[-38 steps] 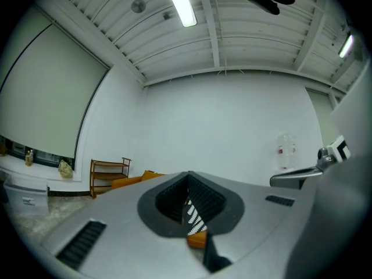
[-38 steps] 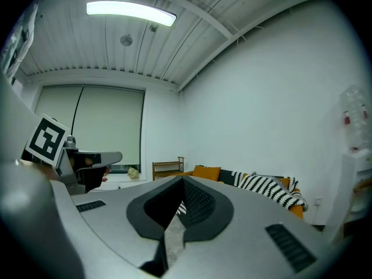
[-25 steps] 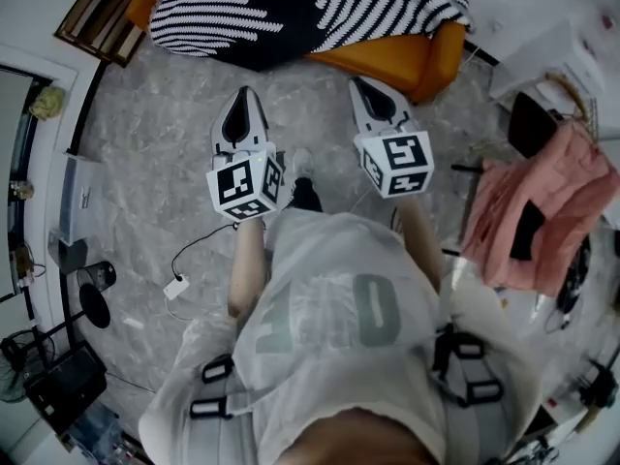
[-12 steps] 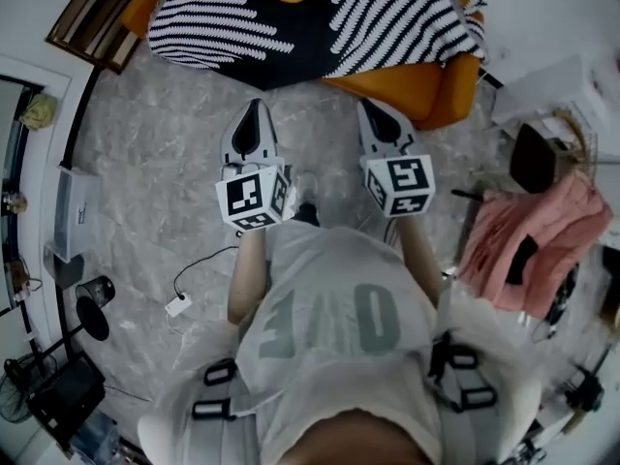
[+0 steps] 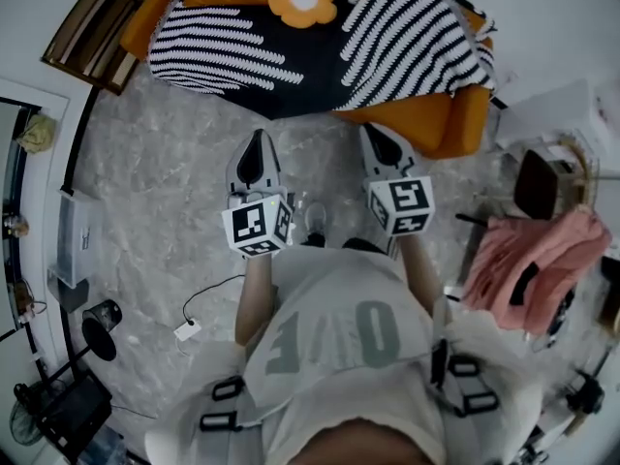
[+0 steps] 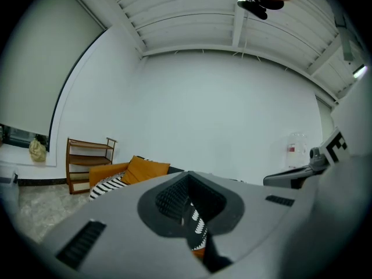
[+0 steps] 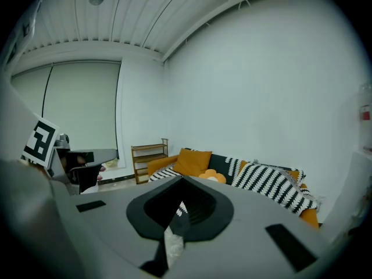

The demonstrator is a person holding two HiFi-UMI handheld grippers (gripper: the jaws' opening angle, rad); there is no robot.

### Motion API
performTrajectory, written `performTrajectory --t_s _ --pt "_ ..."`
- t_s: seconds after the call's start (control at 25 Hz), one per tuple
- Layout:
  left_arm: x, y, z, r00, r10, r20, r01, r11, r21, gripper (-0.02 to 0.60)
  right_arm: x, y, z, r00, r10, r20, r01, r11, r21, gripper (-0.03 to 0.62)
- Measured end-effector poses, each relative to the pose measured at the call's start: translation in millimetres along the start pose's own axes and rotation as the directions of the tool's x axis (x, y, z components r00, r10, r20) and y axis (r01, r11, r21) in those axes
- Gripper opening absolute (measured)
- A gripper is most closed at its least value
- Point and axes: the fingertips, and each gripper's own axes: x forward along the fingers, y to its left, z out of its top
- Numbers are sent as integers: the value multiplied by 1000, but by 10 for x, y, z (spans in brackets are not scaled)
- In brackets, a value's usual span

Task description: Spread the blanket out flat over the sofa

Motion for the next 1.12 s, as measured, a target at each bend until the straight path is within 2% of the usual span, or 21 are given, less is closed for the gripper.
performTrajectory --t_s 0.12,0.4,0.72,0.88,1.12 --pt "143 63 20 1000 -5 -8 5 1000 16 7 107 -42 57 1000 -8 0 8 1000 3 6" --pt "257 -72 72 999 -45 -9 44 999 -12 8 172 -162 141 1000 -24 15 24 1000 12 6" --pt "380 -151 -52 999 -3 -48 2 1000 -16 8 306 -212 97 1000 13 6 -13 1000 24 6" --pt "434 -172 52 1000 10 -23 -11 1000 -17 6 332 -154 134 998 57 8 -57 998 3 6" --pt "542 -340 76 999 9 -31 -8 1000 12 6 365 -312 252 997 57 44 -57 998 -1 6"
